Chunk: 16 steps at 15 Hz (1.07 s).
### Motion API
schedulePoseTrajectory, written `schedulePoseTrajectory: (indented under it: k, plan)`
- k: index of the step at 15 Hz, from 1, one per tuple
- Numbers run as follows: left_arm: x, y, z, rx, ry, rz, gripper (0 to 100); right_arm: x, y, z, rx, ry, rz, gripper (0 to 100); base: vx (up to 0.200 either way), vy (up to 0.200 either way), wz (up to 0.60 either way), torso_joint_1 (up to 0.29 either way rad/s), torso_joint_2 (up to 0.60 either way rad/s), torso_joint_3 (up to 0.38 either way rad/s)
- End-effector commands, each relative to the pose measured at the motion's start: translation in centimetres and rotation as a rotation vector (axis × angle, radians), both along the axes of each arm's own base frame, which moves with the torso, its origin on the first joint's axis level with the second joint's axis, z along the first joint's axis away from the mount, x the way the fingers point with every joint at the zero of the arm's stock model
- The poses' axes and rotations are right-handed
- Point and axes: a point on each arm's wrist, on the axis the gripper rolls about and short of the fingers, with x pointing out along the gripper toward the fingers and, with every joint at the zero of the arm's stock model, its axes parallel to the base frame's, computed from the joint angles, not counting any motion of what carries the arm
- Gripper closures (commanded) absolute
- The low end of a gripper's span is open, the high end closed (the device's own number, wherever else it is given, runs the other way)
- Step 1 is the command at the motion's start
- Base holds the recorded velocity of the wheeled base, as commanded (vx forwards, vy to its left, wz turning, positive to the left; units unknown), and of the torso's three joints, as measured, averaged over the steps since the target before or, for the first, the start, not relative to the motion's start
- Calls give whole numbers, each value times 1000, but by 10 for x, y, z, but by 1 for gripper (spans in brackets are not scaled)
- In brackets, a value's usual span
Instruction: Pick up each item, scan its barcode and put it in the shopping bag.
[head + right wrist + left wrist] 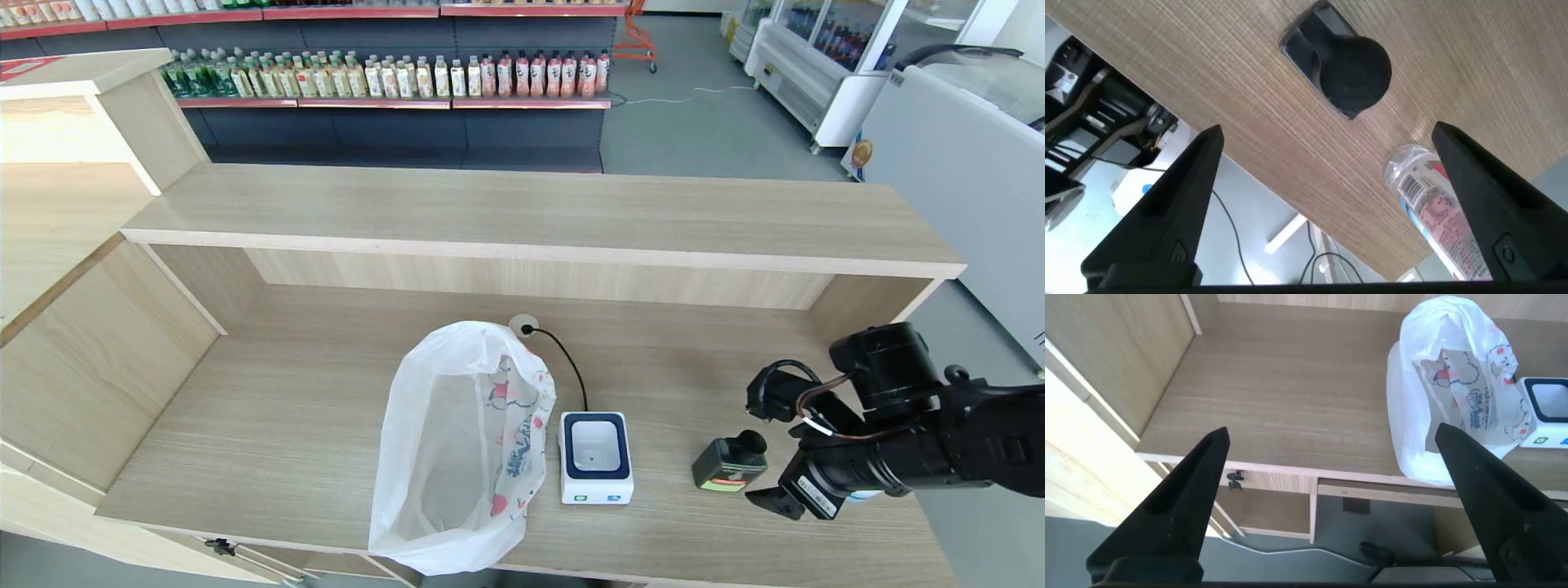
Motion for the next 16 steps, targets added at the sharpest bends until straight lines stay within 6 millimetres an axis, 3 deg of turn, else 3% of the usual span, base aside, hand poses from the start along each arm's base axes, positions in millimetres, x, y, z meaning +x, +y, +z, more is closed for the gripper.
schedulePoseTrajectory:
  k: [1, 7, 11, 14, 15, 16]
  plan:
    - [0, 0, 0, 0, 0, 1, 0, 12, 3, -22, -30, 47, 20, 0, 0, 0, 0, 0, 0, 0]
    - [0, 0, 0, 0, 0, 1, 0, 39, 8, -50, -47, 8, 50, 0, 0, 0, 0, 0, 0, 0]
    - [0, 0, 0, 0, 0, 1, 0, 58, 17, -55, -22, -20, 75, 0, 0, 0, 0, 0, 0, 0]
    - [0, 0, 0, 0, 0, 1, 0, 61, 25, -59, 0, -10, 112, 0, 0, 0, 0, 0, 0, 0]
    - [0, 0, 0, 0, 0, 1, 0, 61, 29, -60, 1, -10, 124, 100, 0, 0, 0, 0, 0, 0]
    - [0, 0, 0, 0, 0, 1, 0, 61, 31, -62, 4, -9, 134, 100, 0, 0, 0, 0, 0, 0]
